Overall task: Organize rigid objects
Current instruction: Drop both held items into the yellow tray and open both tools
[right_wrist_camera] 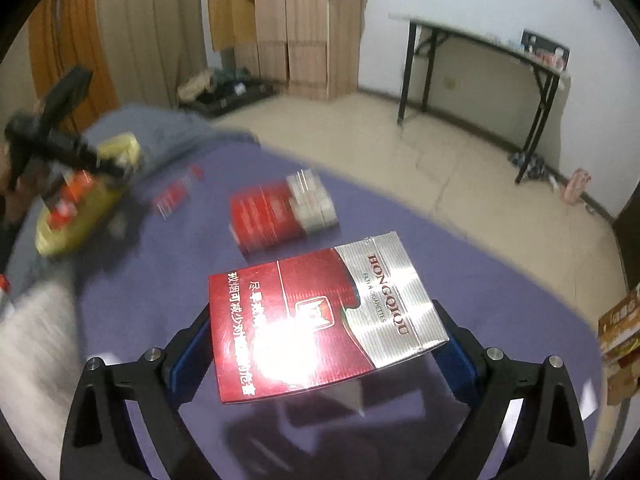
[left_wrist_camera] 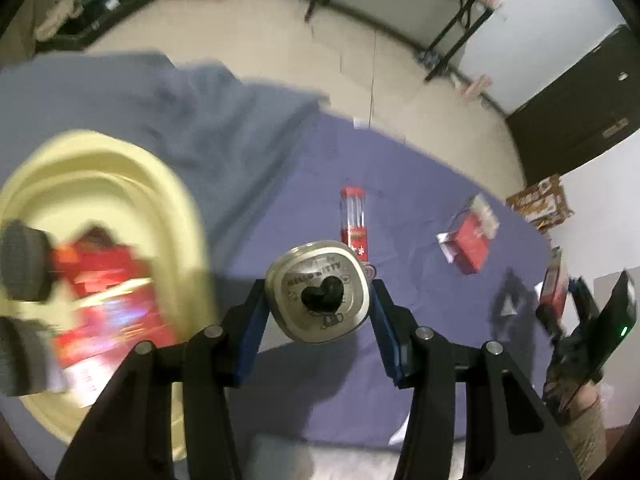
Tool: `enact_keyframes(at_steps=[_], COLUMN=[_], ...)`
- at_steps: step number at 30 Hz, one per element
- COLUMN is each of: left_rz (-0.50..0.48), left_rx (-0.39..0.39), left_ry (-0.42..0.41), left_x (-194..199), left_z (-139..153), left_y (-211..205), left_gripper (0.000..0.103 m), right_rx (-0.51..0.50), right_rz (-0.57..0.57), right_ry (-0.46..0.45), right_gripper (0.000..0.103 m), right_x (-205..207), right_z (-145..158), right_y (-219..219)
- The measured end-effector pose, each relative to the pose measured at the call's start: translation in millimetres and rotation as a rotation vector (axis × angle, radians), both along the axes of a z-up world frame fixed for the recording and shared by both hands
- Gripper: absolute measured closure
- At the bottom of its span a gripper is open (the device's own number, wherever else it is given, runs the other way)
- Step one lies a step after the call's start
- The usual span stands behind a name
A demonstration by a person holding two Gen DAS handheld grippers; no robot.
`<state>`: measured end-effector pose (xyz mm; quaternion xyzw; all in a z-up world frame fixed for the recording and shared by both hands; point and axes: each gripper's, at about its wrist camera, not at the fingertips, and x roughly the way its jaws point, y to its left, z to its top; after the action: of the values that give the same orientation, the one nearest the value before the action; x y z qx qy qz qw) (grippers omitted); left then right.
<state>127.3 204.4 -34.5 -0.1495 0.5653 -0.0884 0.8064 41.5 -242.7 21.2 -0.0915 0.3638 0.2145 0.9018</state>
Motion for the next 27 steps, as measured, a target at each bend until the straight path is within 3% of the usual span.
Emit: enact_keyframes(at_steps=[4,6,7,10,13,17,25,27], left_rz=[0.041,0.091,0.12,0.181,0.214,0.224,0.204,0.201], left_rx=[0.03,0.105,0.132,0.192,0.199,0.174,0.175,0.172], left_ry=[-0.074,-0.086,-0.08,-0.042,0.01,0.05,0.094,0.069], left_x=[-25,-36,-35,-38,-36,-24,-5,-4], left_z=[51,68,71,64,44,14,-16,-16], left_y=[52,97,114,164,190,202,211,212], left_gripper=[0.052,0.052,0.052,0.052,0.052,0.052,0.051,0.051], right_rx=[0.056,0.054,0.075,0.122,0.069,0.013,-0.089,-0.098], right_rz=[0.011,0.026,0.072,0.213,0.356,0.457,0.395,0.398], right_ry=[-0.018,-0.024,0.017,0.154,0.22,0.291,0.277,0.273], right_gripper=[0.006,0.006,0.006,0.006,0.006,0.006,0.006,0.006], right_x=[2,-4,-7,-21,-49,-60,-20,-17], right_z=[64,80,83,68,35,-4,-45,-51], right_y=[68,113,148,229,319,392,434,438])
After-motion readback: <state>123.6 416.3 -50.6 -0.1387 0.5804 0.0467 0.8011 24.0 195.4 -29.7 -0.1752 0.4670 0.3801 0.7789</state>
